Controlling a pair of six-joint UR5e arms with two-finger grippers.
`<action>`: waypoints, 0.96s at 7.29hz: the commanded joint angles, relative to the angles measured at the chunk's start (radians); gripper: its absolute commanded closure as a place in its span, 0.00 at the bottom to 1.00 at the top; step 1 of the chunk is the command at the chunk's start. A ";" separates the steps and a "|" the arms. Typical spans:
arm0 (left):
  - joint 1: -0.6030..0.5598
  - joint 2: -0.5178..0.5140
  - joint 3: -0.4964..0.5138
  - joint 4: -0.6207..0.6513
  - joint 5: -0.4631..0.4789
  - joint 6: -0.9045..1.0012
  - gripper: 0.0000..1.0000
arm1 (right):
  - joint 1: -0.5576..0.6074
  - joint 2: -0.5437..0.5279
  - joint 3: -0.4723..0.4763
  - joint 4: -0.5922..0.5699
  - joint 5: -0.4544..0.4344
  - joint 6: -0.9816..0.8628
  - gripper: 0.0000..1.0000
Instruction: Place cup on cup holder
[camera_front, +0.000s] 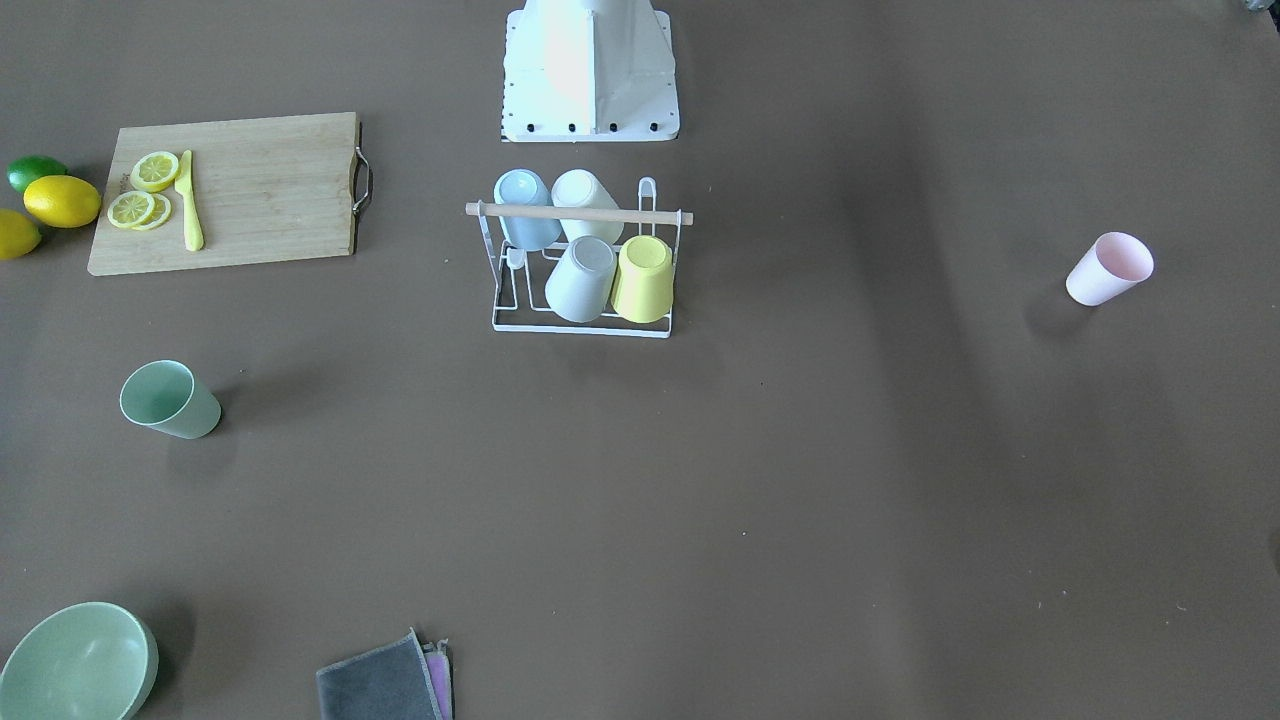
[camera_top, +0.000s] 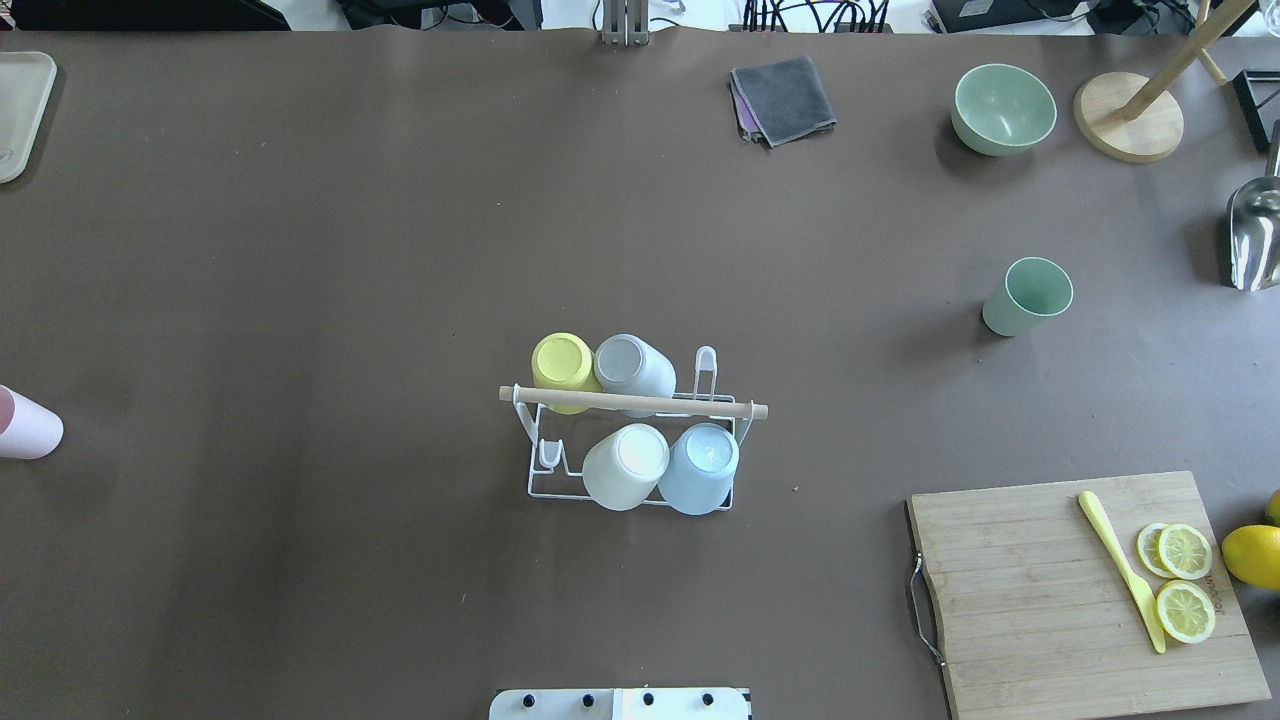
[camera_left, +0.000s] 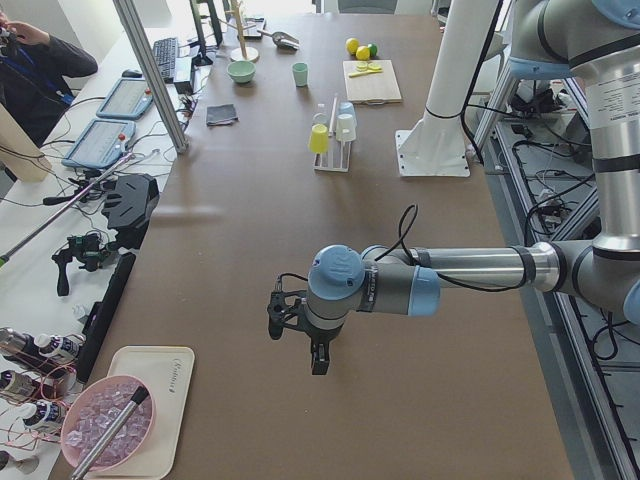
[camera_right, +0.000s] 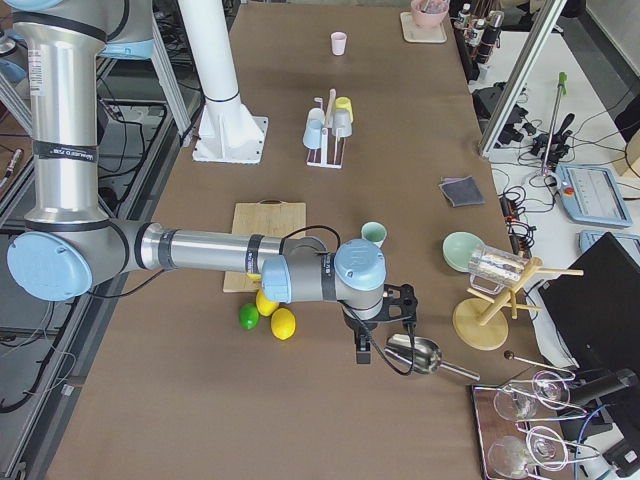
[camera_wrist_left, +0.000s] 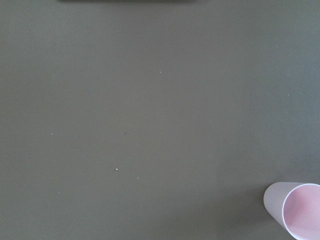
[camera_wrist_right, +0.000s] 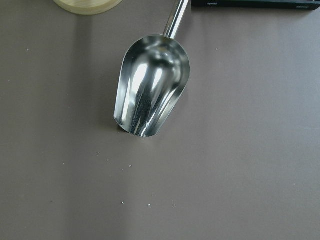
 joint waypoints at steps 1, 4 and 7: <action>0.012 0.003 0.007 -0.003 0.005 0.004 0.01 | -0.002 0.009 0.000 0.000 0.000 0.005 0.00; 0.042 0.005 -0.002 -0.003 -0.001 0.002 0.01 | -0.011 0.034 -0.003 -0.003 -0.034 0.005 0.00; 0.066 0.005 -0.017 -0.039 0.008 0.007 0.01 | -0.018 0.043 -0.002 -0.002 -0.039 0.003 0.00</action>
